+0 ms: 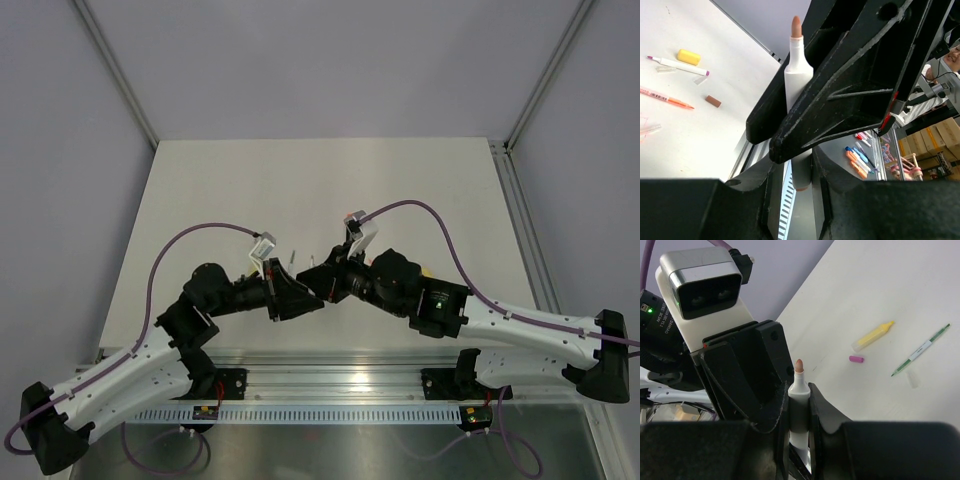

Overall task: Insert the pens into the pen caps
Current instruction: Pick up the pen from the center of the board, then insert the pen cap onto the pen.

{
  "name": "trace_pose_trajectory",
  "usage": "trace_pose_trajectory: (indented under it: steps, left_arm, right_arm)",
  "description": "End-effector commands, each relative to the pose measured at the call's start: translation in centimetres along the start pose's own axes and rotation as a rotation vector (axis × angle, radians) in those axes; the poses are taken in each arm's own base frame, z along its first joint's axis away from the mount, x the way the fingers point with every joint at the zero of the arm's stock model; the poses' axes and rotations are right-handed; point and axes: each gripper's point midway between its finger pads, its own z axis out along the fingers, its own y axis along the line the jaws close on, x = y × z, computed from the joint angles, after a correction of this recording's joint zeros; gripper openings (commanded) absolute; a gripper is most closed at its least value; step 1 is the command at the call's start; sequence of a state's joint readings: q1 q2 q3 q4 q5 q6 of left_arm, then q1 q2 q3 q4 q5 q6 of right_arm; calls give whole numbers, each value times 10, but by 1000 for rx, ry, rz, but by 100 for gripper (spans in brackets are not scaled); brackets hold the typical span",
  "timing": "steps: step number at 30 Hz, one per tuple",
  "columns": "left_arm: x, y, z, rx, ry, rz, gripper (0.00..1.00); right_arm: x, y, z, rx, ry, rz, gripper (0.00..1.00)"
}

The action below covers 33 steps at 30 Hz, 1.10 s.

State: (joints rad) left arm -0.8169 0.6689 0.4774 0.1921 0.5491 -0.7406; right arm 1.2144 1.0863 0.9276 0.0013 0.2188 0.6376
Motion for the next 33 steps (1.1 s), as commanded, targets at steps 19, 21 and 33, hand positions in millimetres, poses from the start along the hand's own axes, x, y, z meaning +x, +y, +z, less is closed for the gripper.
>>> trace_pose_trajectory:
  steps: [19,21,33]
  left_arm:
    - [-18,-7,-10,-20,-86,91,0]
    - [-22,-2,-15,-65,-108,118,0]
    - [-40,6,-86,-407,-100,268,0]
  right_arm:
    - [-20,11,-38,-10,24,31,69]
    - [-17,5,-51,5,33,47,69]
    - [102,-182,-157,706,161,292,34]
